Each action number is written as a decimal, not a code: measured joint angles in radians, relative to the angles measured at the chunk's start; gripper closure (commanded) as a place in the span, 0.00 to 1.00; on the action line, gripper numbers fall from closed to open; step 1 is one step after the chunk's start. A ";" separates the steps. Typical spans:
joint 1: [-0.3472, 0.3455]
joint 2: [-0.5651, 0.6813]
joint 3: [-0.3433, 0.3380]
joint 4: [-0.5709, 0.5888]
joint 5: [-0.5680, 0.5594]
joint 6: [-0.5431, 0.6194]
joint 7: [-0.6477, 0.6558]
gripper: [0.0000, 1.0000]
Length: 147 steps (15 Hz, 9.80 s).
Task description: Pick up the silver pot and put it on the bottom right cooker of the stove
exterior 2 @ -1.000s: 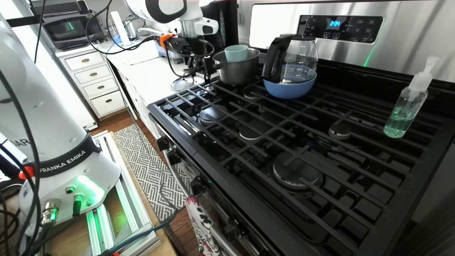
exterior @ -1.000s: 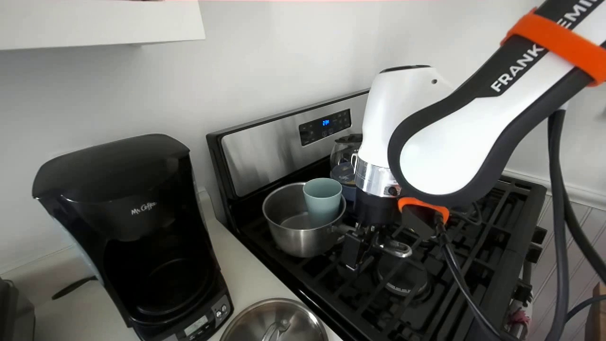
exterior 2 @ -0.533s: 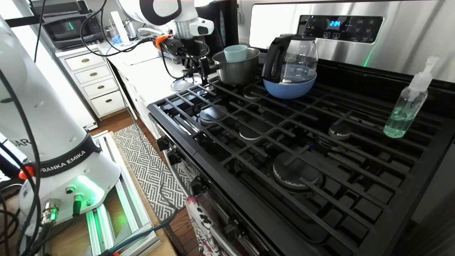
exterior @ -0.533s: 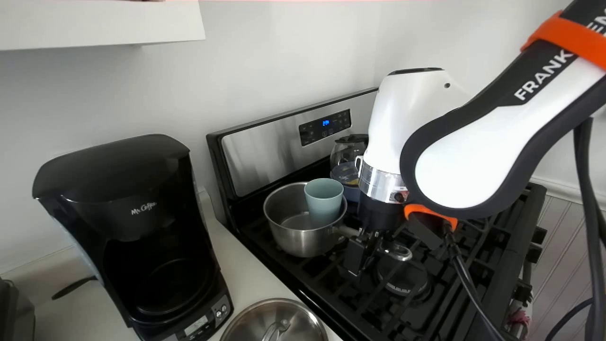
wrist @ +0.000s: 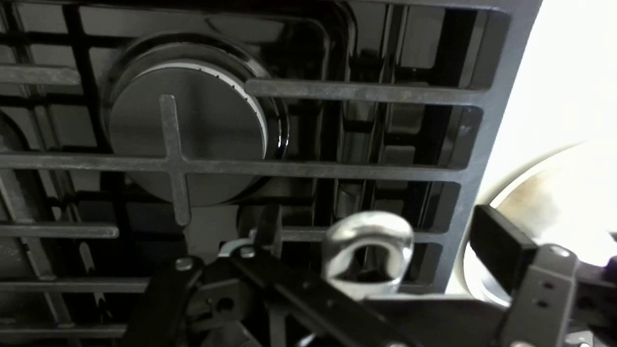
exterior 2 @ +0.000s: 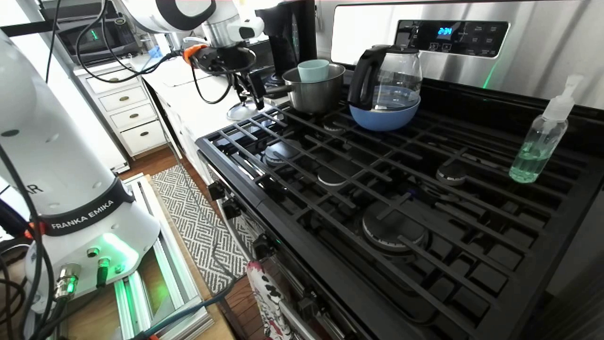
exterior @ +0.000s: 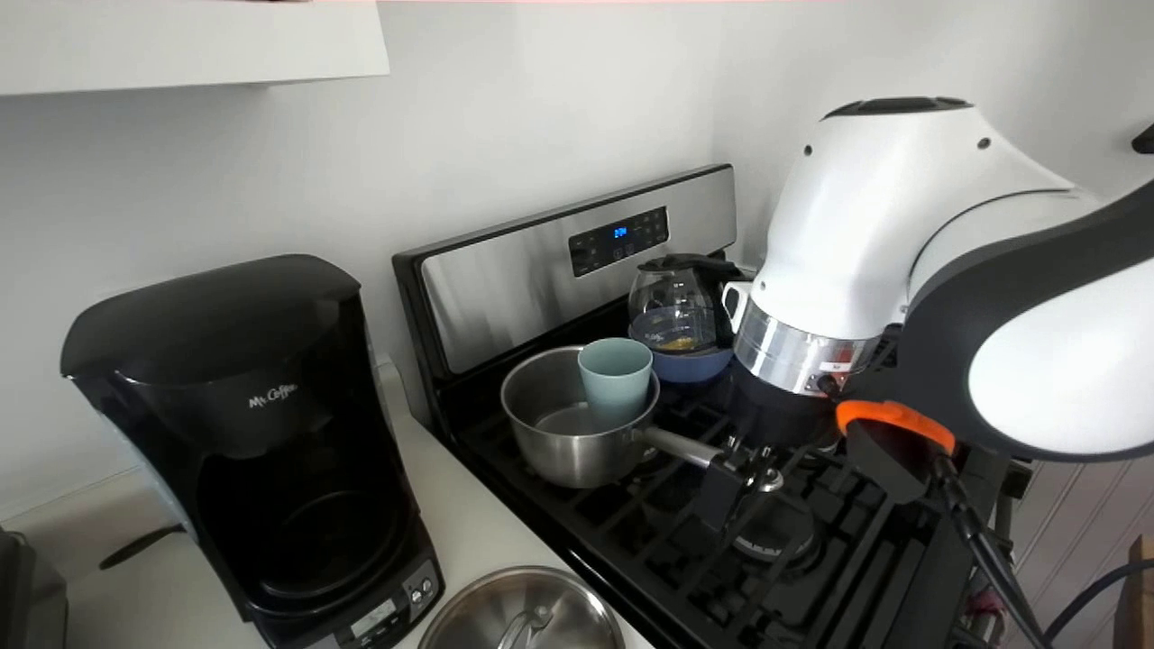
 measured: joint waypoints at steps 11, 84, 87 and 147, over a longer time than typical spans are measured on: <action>-0.038 0.016 -0.019 0.008 -0.060 0.063 0.002 0.72; -0.165 0.284 -0.103 0.006 -0.582 0.846 -0.146 0.97; -0.189 0.253 -0.109 0.006 -0.772 0.804 0.006 0.97; -0.462 -0.433 -0.566 -0.001 -1.105 0.211 0.894 0.97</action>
